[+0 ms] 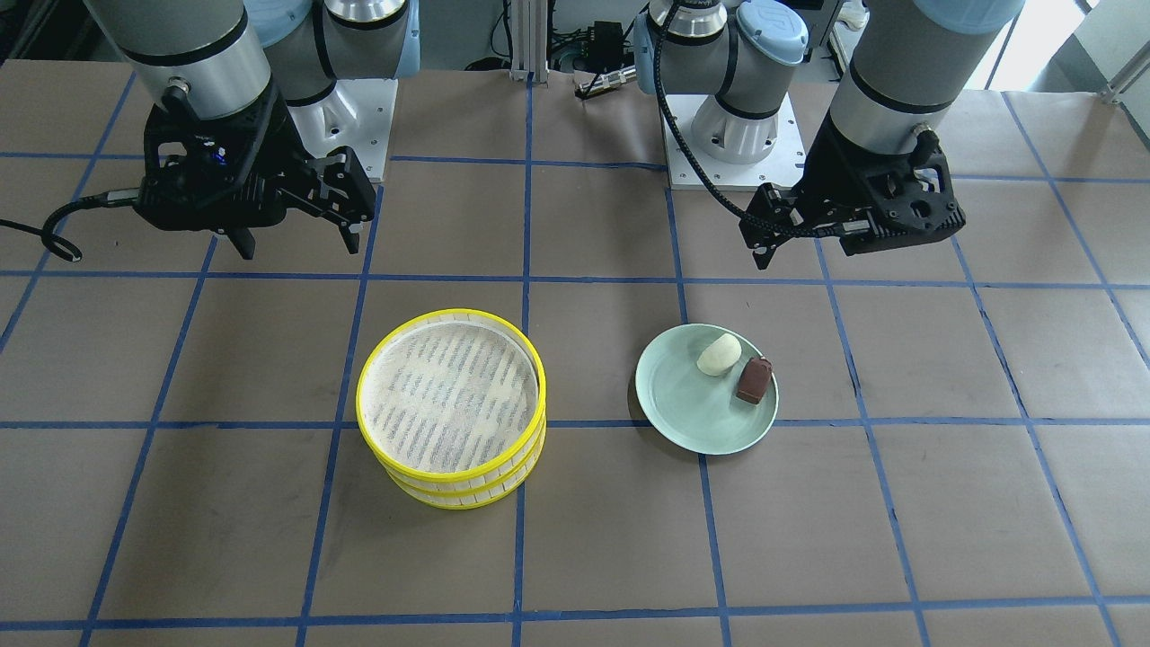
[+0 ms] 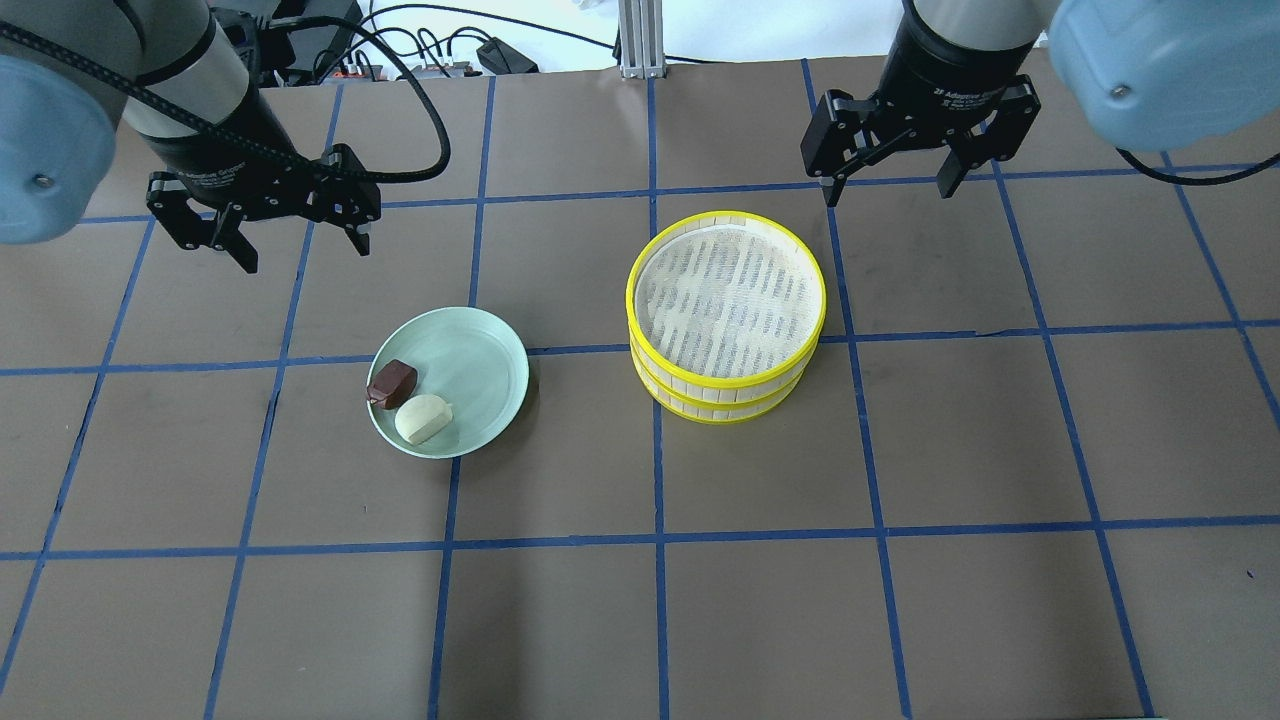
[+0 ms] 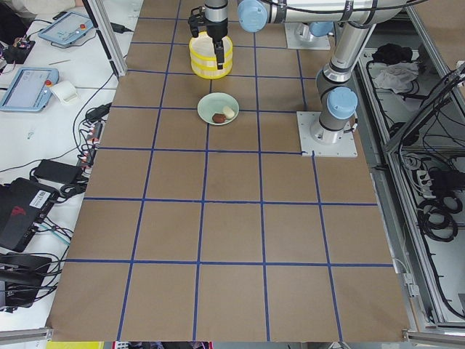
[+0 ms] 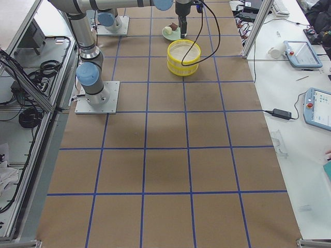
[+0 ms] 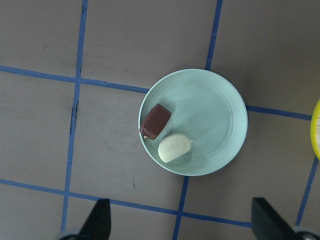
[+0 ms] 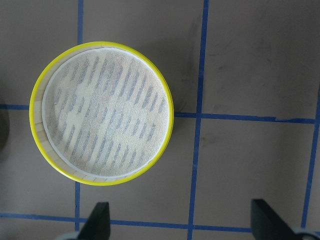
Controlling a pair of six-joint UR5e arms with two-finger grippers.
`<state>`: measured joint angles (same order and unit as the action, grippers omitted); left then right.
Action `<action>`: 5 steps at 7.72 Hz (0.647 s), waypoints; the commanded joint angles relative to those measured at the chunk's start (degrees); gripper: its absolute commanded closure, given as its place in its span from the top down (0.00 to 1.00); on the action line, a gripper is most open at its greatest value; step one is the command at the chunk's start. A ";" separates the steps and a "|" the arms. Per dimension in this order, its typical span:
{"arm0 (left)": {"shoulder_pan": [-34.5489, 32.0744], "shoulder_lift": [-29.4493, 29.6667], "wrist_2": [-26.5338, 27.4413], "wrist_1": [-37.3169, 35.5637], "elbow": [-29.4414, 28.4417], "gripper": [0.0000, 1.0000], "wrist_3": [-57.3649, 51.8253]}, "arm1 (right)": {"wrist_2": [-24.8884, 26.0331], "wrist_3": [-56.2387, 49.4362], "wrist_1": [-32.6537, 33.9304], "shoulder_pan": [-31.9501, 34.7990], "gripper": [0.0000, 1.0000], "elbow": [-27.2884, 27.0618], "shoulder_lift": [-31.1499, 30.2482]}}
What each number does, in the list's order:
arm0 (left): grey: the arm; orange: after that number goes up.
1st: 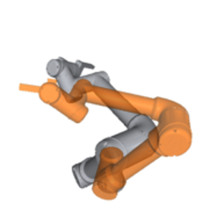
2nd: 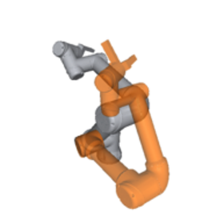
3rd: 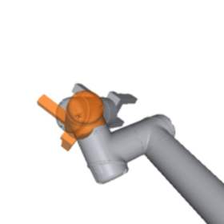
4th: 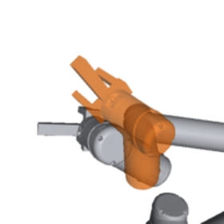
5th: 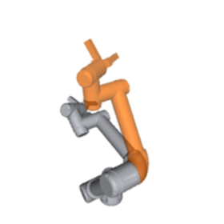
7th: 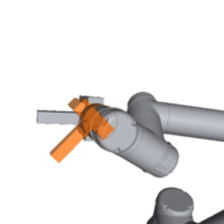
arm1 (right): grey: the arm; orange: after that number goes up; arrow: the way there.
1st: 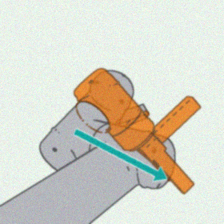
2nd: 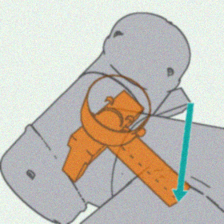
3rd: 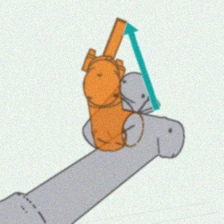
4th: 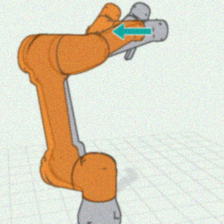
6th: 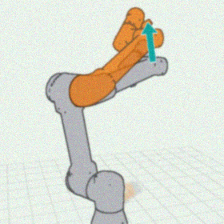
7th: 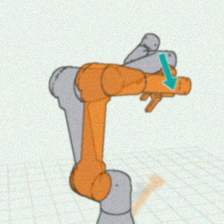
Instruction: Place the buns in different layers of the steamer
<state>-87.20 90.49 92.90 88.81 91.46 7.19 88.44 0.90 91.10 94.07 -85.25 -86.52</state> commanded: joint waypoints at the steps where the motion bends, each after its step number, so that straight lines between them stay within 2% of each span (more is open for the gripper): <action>1: 2.74 0.83 0.09 -0.13 3.26 1.00 0.10 | -0.02 0.16 1.71 0.06 1.00 0.00 0.73; 3: 2.65 2.23 -0.08 -1.87 4.42 1.00 -0.68 | 0.07 -0.02 1.71 0.06 1.00 -0.09 0.82; 5: 2.30 4.42 -0.17 -2.59 4.69 1.00 -6.47 | 0.24 -0.10 1.62 0.06 1.00 -0.09 0.82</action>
<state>-84.69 93.13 92.84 86.96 95.76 4.81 88.51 0.91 92.76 94.13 -85.33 -85.77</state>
